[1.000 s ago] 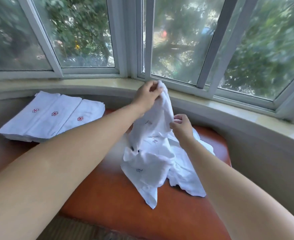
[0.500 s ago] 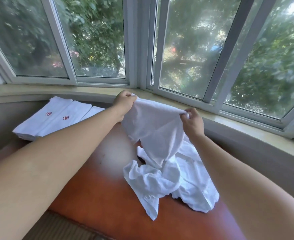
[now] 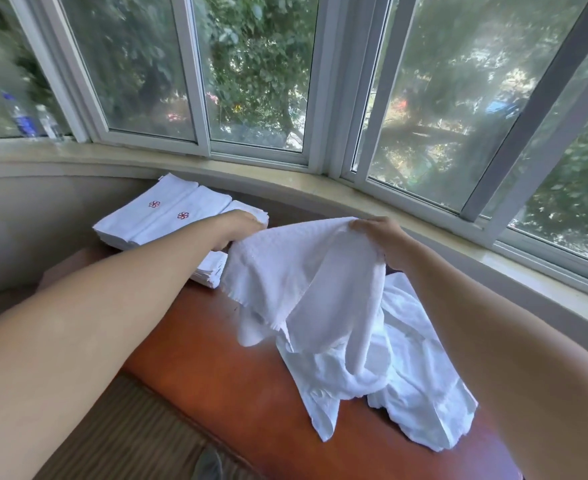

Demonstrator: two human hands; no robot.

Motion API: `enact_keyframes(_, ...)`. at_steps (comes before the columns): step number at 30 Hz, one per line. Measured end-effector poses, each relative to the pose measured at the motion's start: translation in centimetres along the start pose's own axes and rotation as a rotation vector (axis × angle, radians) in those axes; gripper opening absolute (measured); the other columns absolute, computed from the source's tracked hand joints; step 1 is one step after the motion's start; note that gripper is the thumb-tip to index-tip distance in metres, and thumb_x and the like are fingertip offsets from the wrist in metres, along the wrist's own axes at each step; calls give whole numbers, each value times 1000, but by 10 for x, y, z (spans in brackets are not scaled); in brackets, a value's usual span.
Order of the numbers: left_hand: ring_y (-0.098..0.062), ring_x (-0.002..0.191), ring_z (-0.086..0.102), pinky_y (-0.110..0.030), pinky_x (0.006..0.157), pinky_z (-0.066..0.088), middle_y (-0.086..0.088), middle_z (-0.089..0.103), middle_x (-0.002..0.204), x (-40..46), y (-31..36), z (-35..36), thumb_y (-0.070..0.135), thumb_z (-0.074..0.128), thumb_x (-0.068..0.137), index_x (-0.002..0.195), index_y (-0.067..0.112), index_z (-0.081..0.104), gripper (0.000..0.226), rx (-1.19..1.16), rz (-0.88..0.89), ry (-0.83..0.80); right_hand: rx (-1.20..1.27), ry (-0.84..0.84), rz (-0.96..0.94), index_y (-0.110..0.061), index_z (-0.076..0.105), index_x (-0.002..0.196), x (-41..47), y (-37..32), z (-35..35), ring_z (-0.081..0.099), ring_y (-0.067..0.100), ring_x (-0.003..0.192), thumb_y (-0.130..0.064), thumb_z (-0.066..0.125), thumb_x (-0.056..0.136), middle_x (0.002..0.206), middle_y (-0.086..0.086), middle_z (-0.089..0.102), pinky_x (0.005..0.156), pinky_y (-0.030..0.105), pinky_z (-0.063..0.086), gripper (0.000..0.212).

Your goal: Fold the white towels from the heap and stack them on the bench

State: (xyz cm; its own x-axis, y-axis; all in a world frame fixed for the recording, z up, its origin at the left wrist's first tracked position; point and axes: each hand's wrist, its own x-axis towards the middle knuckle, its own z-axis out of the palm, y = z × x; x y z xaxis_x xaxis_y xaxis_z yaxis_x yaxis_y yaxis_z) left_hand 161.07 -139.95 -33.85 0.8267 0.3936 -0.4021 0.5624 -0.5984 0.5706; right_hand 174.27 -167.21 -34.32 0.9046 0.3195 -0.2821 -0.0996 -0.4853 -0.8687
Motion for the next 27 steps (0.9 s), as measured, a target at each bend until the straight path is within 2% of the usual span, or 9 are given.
enact_keyframes(3, -15, 40, 55, -17, 42, 43, 4, 60, 54, -10, -13, 3, 38, 70, 78, 61, 19, 62, 27, 218, -275, -337, -146, -398, 276, -20, 77, 111, -1, 0, 4, 76, 30, 96, -44, 86, 61, 105, 8, 78, 90, 51, 59, 56)
enact_keyframes(7, -21, 84, 77, -28, 68, 59, -6, 79, 100, -6, -47, -1, 38, 87, 68, 81, 16, 82, 26, 11, -374, -655, -197, -828, 443, -9, 73, 124, 1, 1, 14, 68, 34, 117, -36, 87, 73, 128, 15, 70, 98, 46, 56, 59)
enact_keyframes(9, -23, 97, 75, -34, 86, 58, -7, 76, 114, 0, -67, -4, 43, 83, 80, 103, 11, 79, 39, -362, -368, -502, -74, -723, 421, -6, 77, 116, 7, 4, 25, 72, 32, 110, -38, 83, 79, 122, 15, 73, 85, 42, 60, 50)
enact_keyframes(11, -25, 91, 69, -31, 86, 53, -8, 72, 105, 13, -85, 0, 38, 70, 94, 99, 11, 68, 28, -648, -341, -70, 93, -433, 368, -1, 76, 107, 19, 16, 42, 75, 28, 88, -27, 74, 87, 104, 11, 76, 74, 35, 59, 33)
enact_keyframes(13, -27, 85, 55, -29, 66, 42, -9, 60, 87, 22, -105, 10, 24, 59, 98, 83, 11, 58, 20, -470, -303, 363, 89, -142, 303, -3, 67, 98, 33, 38, 58, 61, 26, 74, -7, 64, 88, 89, 11, 61, 69, 33, 49, 11)
enact_keyframes(14, -26, 87, 52, -29, 62, 38, -9, 57, 87, 24, -114, 20, 21, 56, 98, 86, 10, 59, 16, -414, -311, 419, 14, -94, 299, -5, 64, 98, 37, 52, 66, 57, 25, 79, -2, 61, 88, 91, 12, 55, 72, 35, 48, 11)
enact_keyframes(17, -26, 97, 56, -29, 81, 47, -8, 58, 106, 23, -140, 63, 26, 59, 100, 112, 16, 60, 16, -503, -448, 184, -187, -164, 397, -9, 60, 111, 41, 102, 89, 63, 28, 94, -6, 67, 88, 102, 14, 60, 91, 41, 56, 24)
enact_keyframes(23, -21, 106, 57, -33, 91, 49, -2, 58, 112, 17, -177, 154, 22, 60, 100, 108, 18, 61, 9, -517, -570, -169, -276, -196, 438, -11, 63, 114, 54, 152, 120, 63, 28, 101, -14, 66, 93, 114, 12, 63, 93, 39, 55, 21)
enact_keyframes(27, -25, 97, 54, -33, 83, 48, -13, 60, 109, 31, -188, 197, 14, 55, 98, 115, 10, 63, 19, -440, -589, -232, -70, -57, 402, -27, 58, 120, 62, 161, 122, 59, 17, 88, -17, 71, 87, 102, -1, 62, 68, 28, 44, 37)
